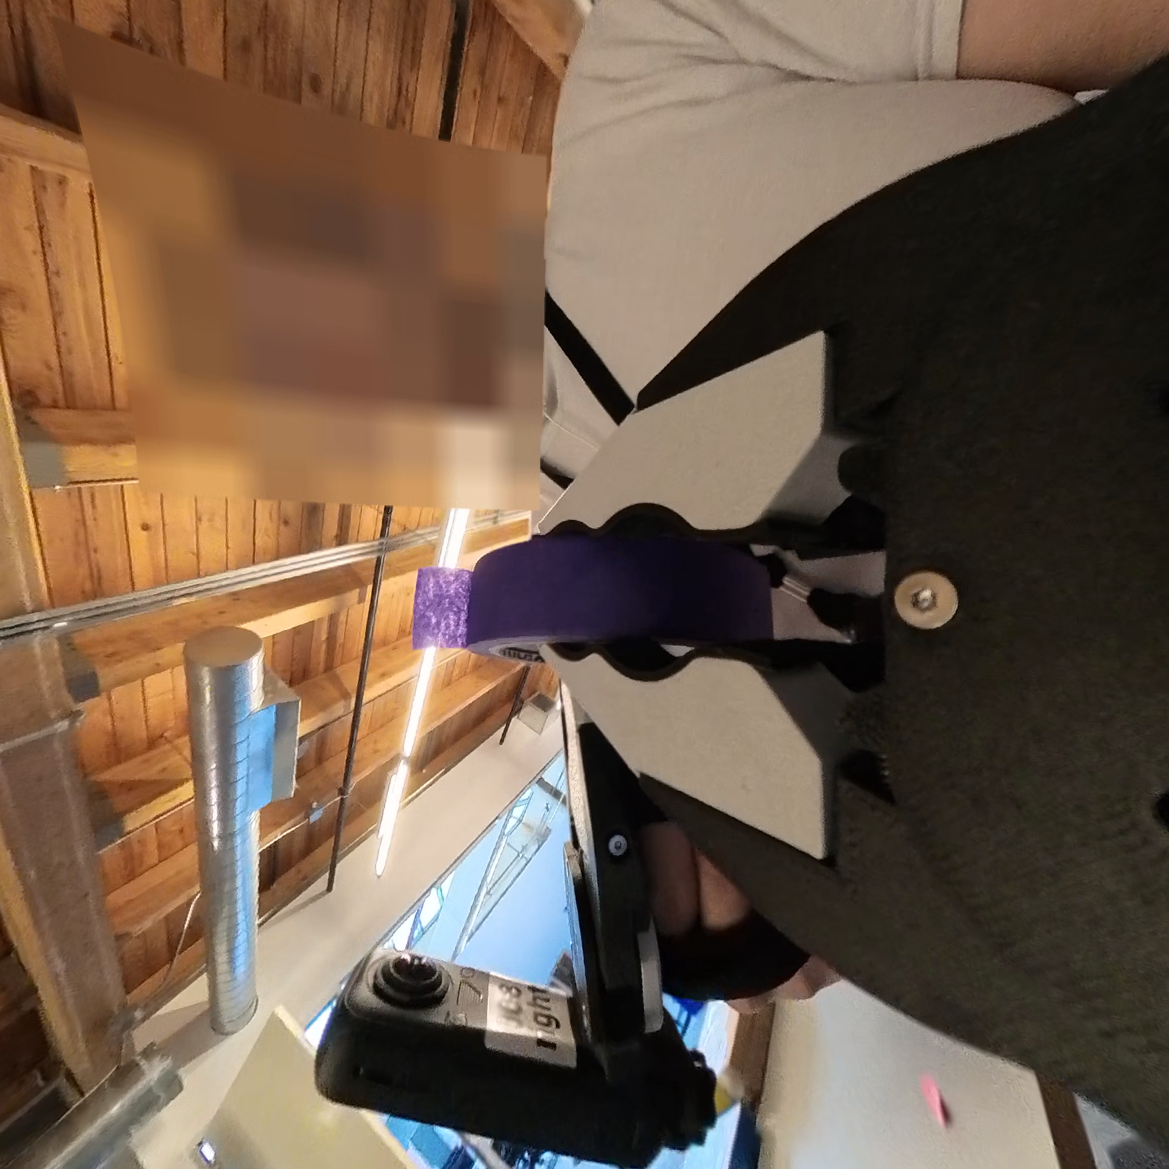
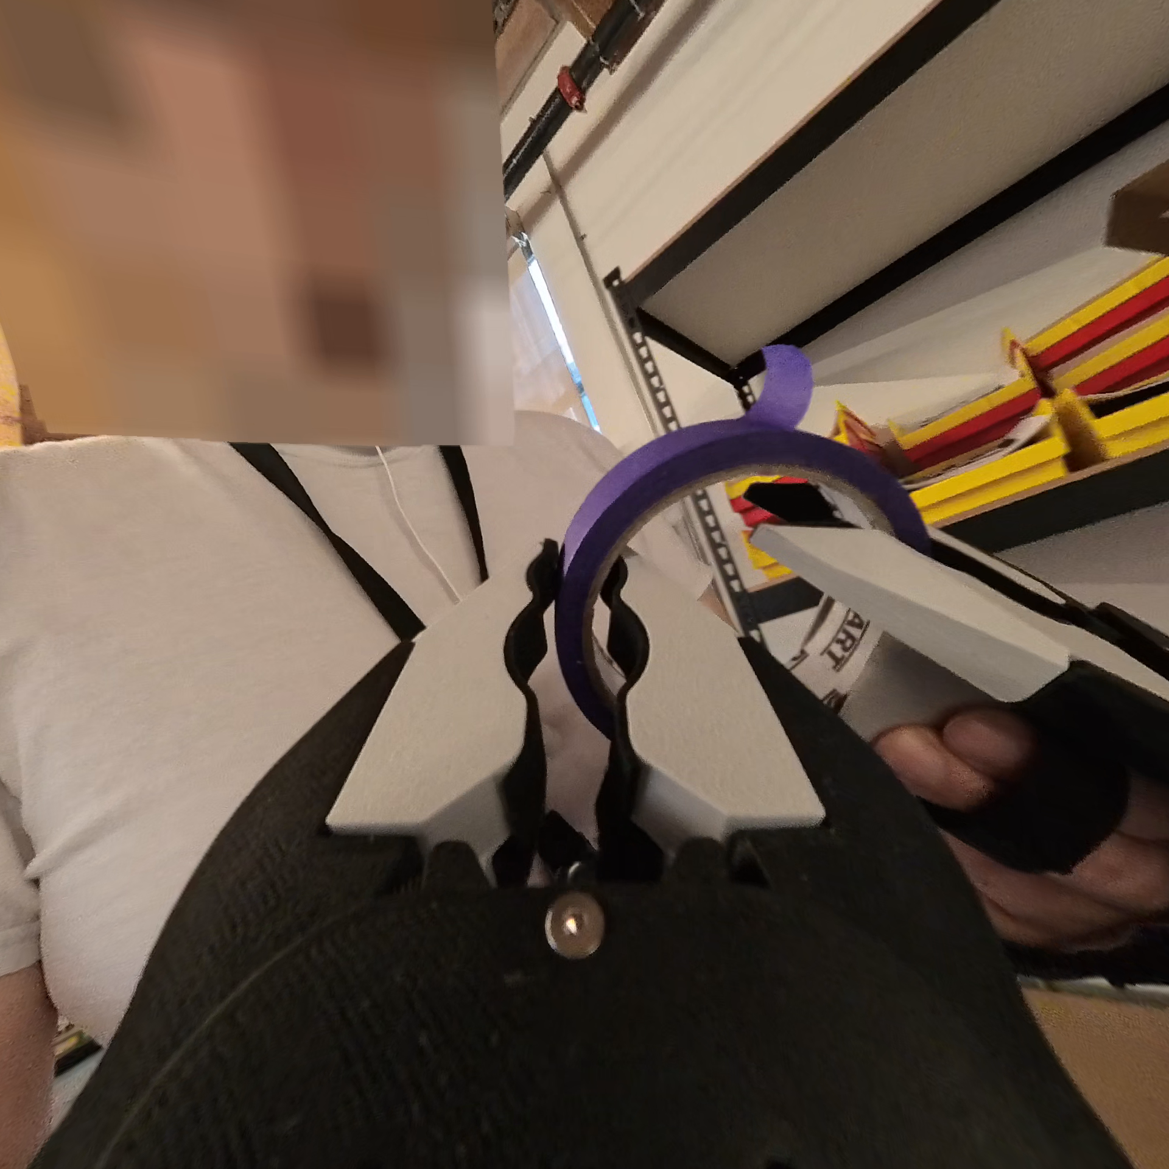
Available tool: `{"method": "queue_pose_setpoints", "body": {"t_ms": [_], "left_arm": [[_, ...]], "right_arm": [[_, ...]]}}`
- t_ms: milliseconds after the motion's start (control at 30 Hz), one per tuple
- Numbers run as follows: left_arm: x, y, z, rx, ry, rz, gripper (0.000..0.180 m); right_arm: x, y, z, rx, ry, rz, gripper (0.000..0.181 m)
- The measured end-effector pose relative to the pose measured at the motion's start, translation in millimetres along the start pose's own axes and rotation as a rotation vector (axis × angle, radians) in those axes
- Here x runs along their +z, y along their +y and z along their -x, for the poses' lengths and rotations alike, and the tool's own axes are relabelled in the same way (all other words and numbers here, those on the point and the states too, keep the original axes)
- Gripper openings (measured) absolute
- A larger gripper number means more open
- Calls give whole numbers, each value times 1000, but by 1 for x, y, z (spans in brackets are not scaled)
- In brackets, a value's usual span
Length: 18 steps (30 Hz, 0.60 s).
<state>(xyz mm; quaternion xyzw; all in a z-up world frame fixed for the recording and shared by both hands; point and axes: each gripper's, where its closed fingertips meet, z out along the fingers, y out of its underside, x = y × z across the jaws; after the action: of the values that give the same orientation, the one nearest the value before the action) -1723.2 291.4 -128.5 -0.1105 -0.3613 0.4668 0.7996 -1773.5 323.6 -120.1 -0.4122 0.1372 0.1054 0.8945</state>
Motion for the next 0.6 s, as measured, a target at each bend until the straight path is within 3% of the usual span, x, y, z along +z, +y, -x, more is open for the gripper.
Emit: {"method": "queue_pose_setpoints", "body": {"t_ms": [133,333,467,600], "left_arm": [[-35,-107,60,18,-59,-115,47],[-131,-241,108,150,-240,-245,50],[-226,-305,125,238,-459,-268,49],[-327,-385,123,255,-545,-340,47]], "right_arm": [[-64,-69,-52,26,67,77,8],[-135,-172,-139,8,130,237,8],[-179,-228,-232,-83,210,358,8],[-223,-286,-344,-185,296,447,8]]}}
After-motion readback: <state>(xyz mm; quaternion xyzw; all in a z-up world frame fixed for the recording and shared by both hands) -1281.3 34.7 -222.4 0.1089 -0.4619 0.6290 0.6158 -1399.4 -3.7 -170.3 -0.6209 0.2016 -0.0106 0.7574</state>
